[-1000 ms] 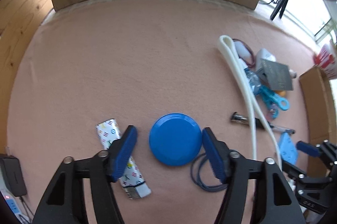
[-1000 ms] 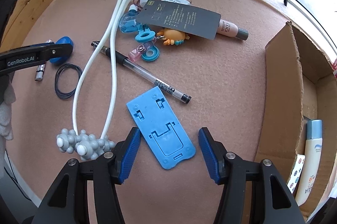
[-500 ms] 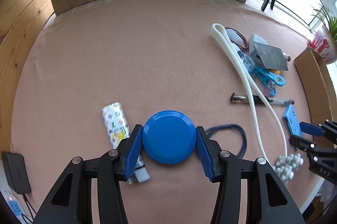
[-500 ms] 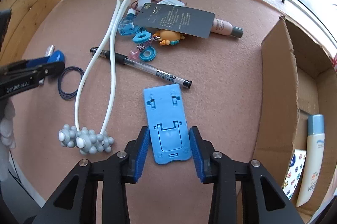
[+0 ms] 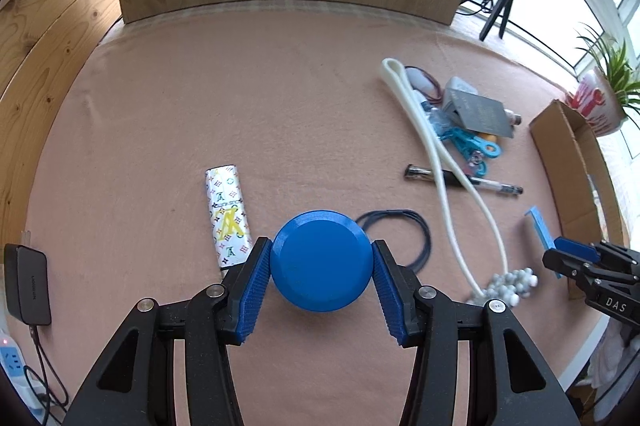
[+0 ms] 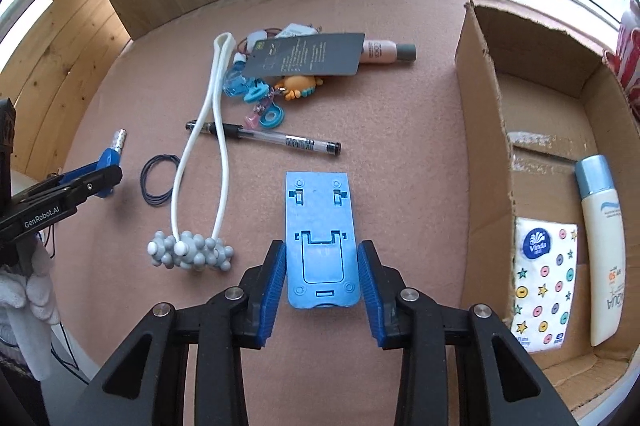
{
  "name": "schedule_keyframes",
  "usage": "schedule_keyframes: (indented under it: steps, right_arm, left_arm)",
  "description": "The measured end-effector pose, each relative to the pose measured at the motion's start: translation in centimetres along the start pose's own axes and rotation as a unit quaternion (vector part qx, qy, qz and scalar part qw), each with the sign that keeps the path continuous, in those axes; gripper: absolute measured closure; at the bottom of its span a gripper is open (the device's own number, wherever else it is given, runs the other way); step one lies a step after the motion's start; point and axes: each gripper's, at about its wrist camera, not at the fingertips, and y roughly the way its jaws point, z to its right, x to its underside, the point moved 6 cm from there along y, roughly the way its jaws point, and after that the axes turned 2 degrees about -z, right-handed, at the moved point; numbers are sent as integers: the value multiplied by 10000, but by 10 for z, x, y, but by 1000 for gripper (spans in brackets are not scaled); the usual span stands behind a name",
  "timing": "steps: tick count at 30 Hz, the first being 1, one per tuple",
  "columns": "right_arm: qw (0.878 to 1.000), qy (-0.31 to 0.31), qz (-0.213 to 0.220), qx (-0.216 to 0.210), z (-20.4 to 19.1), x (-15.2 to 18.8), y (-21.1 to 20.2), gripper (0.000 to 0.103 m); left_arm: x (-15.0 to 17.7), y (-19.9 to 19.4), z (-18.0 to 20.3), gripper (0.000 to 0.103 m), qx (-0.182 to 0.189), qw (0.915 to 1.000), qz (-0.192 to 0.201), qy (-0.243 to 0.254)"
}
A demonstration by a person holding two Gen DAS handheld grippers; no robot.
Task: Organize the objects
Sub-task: 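Carry the phone stand with the right tool while the left tool carries the lid toward the box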
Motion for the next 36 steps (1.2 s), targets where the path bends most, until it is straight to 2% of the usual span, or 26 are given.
schedule_keyframes:
  steps: [6, 14, 20, 26, 36]
  right_arm:
    - [9999, -91, -103, -72, -7, 1, 7, 70]
    - [9991, -37, 375, -182, 3, -8, -40, 70]
    - [9971, 207, 728, -122, 40, -2, -82, 70]
    - [9950, 455, 884, 38, 77, 8, -101, 70]
    - [9936, 649, 905, 186, 112, 23, -108, 70]
  left_arm:
    - [1, -4, 9, 49, 56, 10000, 27, -72]
    - [-6, -27, 42, 49, 207, 9994, 222, 158]
    - [-26, -39, 97, 49, 459, 9967, 386, 542]
    - [-46, -39, 167, 49, 743, 9914, 484, 967]
    - [-66, -22, 276, 49, 1091, 9824, 413, 1461]
